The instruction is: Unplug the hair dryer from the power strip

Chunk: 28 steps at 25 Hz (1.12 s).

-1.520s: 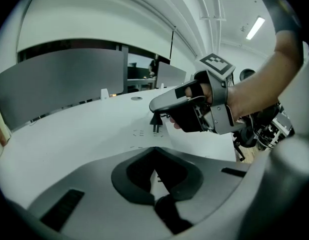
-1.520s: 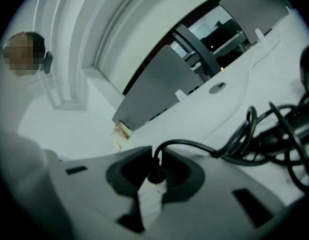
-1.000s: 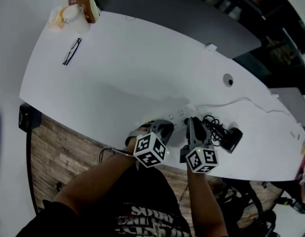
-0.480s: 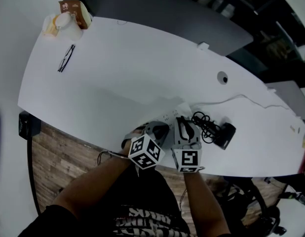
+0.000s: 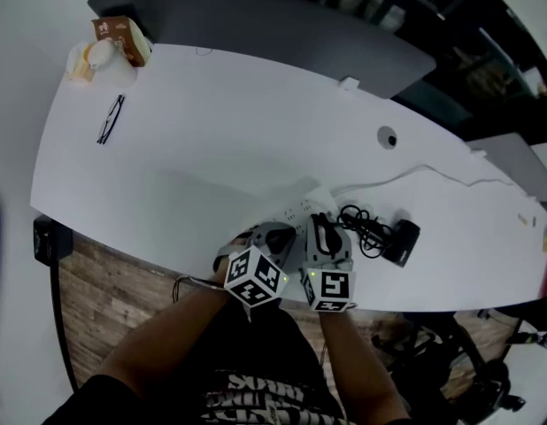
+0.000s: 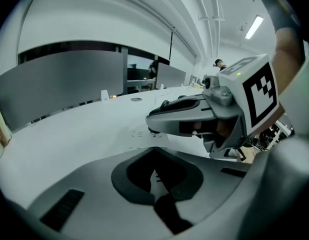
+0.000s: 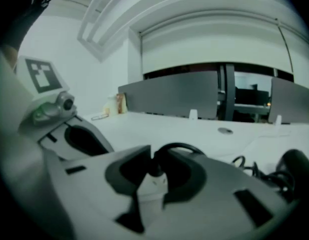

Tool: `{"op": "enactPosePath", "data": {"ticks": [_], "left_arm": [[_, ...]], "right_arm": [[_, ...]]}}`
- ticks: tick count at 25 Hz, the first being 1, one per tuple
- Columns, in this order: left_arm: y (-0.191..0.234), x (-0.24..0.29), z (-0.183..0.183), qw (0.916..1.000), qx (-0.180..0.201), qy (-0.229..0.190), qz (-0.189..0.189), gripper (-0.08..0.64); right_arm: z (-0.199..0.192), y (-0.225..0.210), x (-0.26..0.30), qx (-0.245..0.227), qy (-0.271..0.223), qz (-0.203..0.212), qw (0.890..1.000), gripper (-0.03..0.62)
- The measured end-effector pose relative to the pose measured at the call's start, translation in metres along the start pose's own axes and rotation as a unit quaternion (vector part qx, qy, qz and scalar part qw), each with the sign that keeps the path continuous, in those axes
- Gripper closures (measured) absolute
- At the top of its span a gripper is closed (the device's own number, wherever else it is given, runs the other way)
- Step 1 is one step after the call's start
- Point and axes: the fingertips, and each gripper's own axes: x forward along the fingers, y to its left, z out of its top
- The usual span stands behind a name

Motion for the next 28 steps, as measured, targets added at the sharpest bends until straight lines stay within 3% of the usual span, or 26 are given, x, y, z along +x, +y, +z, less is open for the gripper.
{"op": "enactPosePath", "data": {"ticks": [5,7,10,15,18,20,22,24,25,28], "left_arm": [[-0.004,0.000,-0.001,1.0000,0.004,0.000,-0.004,0.535],[-0.004,0.001,-0.001,1.0000,0.004,0.002,-0.007,0.534],[-0.005,0.001,-0.003,0.9999,0.009,0.002,-0.011,0.534],[-0.006,0.001,-0.002,0.9998,0.012,-0.001,-0.013,0.535],[-0.006,0.000,-0.002,0.9998,0.014,-0.003,-0.010,0.534],[-0.006,0.000,-0.001,0.9998,0.016,-0.005,-0.010,0.534],[-0.006,-0.001,-0.001,0.9998,0.017,-0.006,-0.010,0.535],[-0.007,-0.001,0.000,0.9997,0.018,-0.008,-0.011,0.535],[-0.008,-0.001,0.001,0.9997,0.020,-0.010,-0.011,0.535],[-0.007,-0.001,0.004,0.9996,0.022,-0.014,-0.011,0.534]], "right_arm": [[0.001,0.000,0.002,0.003,-0.007,0.010,1.000,0.502],[-0.005,0.001,0.004,0.006,0.020,0.018,1.000,0.502],[-0.031,0.009,0.008,0.003,0.085,0.044,0.995,0.399],[-0.027,0.012,0.000,0.006,0.071,0.060,0.996,0.399],[-0.011,0.019,-0.005,0.049,0.031,0.102,0.993,0.399],[-0.006,0.019,-0.003,0.124,0.015,0.148,0.981,0.399],[-0.006,0.017,0.001,0.193,0.017,0.192,0.962,0.399],[-0.002,0.014,0.003,0.229,0.020,0.220,0.948,0.417],[0.001,0.011,0.004,0.239,0.023,0.227,0.944,0.490],[0.007,0.000,0.004,0.268,0.018,0.235,0.934,0.505]]}}
